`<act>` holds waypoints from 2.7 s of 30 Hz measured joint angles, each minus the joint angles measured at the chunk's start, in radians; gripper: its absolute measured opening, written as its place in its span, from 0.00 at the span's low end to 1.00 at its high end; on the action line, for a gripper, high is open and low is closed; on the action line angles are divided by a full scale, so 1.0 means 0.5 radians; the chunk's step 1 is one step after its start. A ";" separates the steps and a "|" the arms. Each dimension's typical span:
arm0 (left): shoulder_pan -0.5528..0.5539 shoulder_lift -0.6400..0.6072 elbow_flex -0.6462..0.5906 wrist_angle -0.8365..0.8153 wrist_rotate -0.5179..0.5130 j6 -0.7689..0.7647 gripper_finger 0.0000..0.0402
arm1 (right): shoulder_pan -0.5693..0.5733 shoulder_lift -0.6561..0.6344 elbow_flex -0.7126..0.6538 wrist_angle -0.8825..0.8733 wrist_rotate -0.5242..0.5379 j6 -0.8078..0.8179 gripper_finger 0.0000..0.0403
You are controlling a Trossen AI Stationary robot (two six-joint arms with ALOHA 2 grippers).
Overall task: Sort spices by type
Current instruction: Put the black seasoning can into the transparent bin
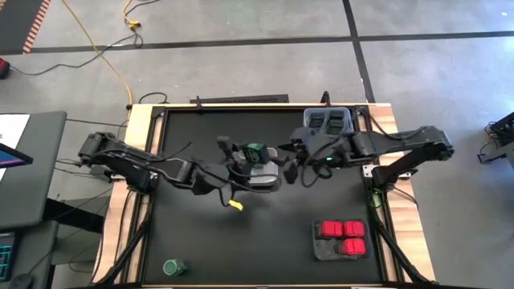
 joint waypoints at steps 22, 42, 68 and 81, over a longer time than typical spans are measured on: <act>0.053 0.109 0.100 -0.086 -0.095 -0.354 0.69 | -0.159 0.249 0.381 -0.378 0.000 -0.034 0.72; 0.127 0.110 0.097 -0.202 0.014 -0.454 0.69 | -0.265 0.334 0.381 -0.316 -0.205 0.192 0.72; 0.169 0.108 0.100 -0.168 0.010 -0.438 0.69 | -0.304 0.387 0.377 -0.291 -0.269 0.039 0.72; 0.169 0.108 0.100 -0.201 0.010 -0.435 0.69 | -0.303 0.400 0.378 -0.237 -0.264 -0.007 0.72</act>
